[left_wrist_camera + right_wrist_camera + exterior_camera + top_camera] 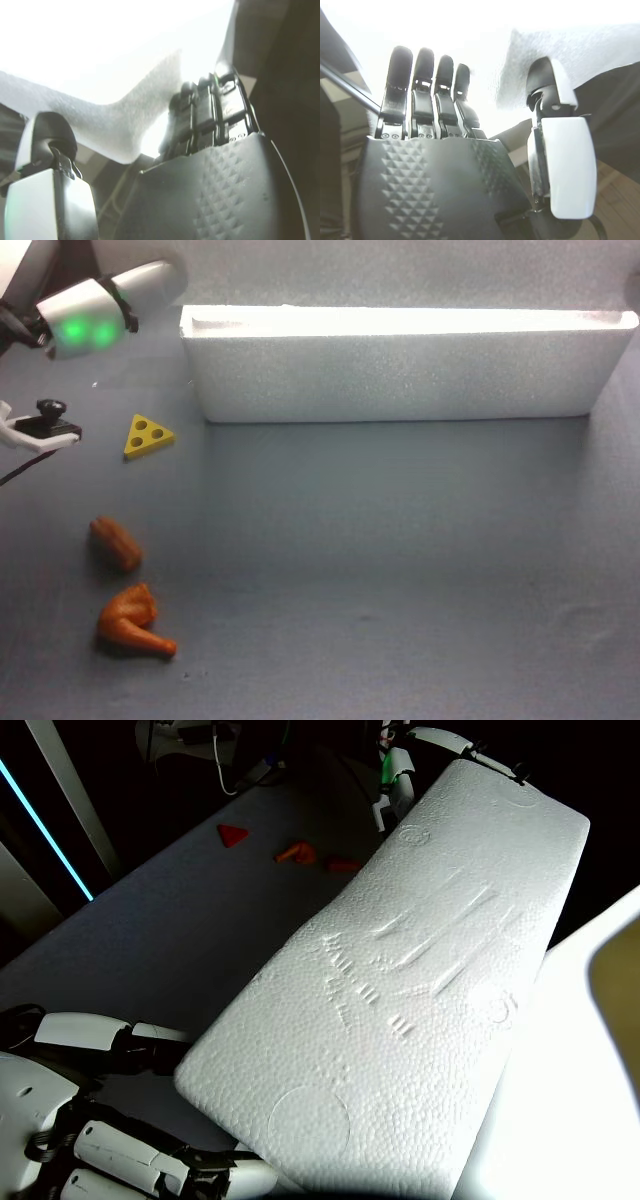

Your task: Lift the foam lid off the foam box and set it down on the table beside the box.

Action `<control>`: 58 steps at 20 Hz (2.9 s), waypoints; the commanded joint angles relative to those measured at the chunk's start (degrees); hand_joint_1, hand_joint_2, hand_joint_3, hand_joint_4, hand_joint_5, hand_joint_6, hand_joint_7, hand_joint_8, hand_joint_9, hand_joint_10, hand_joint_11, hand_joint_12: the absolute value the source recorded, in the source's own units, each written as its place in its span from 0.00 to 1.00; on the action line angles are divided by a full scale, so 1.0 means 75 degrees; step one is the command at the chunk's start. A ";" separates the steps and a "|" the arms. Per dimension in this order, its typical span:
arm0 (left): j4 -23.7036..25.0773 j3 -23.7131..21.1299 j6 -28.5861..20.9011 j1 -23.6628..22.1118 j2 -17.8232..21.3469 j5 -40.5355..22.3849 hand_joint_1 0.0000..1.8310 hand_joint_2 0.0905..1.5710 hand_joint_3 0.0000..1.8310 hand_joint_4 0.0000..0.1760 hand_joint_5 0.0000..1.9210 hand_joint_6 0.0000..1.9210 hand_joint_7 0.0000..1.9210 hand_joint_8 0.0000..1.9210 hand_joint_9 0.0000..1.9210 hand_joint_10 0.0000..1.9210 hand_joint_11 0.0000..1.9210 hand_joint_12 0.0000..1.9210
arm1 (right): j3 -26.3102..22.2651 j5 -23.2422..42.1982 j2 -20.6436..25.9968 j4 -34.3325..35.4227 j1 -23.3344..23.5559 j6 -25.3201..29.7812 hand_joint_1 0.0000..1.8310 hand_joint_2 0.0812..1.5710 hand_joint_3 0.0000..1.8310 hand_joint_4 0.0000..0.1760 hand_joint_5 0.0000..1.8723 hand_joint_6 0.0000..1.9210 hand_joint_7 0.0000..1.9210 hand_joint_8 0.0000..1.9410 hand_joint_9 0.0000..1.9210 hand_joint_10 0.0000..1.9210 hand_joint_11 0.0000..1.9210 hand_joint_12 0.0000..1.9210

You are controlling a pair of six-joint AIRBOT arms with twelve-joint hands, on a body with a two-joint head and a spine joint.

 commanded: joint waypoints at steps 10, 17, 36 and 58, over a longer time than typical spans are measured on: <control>0.0854 -0.1098 0.0328 0.0664 0.0726 -0.1849 0.24 0.65 0.00 0.45 0.08 0.00 0.02 0.00 0.04 0.02 0.00 0.81 | -0.1020 0.1933 0.0716 -0.1293 -0.0705 0.0068 0.31 0.77 0.00 0.00 0.00 0.26 0.08 0.09 0.00 0.36 0.00 0.77; 0.1026 -0.1701 0.0486 0.1036 0.1155 -0.2205 0.27 0.67 0.00 0.32 0.07 0.00 0.01 0.00 0.01 0.06 0.00 0.70 | -0.1505 0.2060 0.1066 -0.1788 -0.0966 0.0063 0.28 0.77 0.00 0.00 0.00 0.23 0.09 0.07 0.00 0.36 0.00 0.77; 0.1417 -0.3066 0.0537 0.2526 0.1921 -0.2550 0.26 0.70 0.00 0.14 0.06 0.00 0.00 0.00 0.00 0.00 0.00 0.10 | -0.2651 0.2060 0.1922 -0.2397 -0.2605 0.0622 0.24 0.81 0.00 0.00 0.05 0.01 0.10 0.00 0.05 0.15 0.00 0.43; 0.0808 -0.3028 -0.0243 0.3811 0.1193 -0.2009 0.24 0.71 0.00 0.24 0.05 0.00 0.00 0.00 0.00 0.00 0.00 0.00 | -0.2484 0.1544 0.1472 -0.2106 -0.3758 0.1545 0.27 0.81 0.00 0.00 0.06 0.00 0.12 0.00 0.05 0.25 0.00 0.53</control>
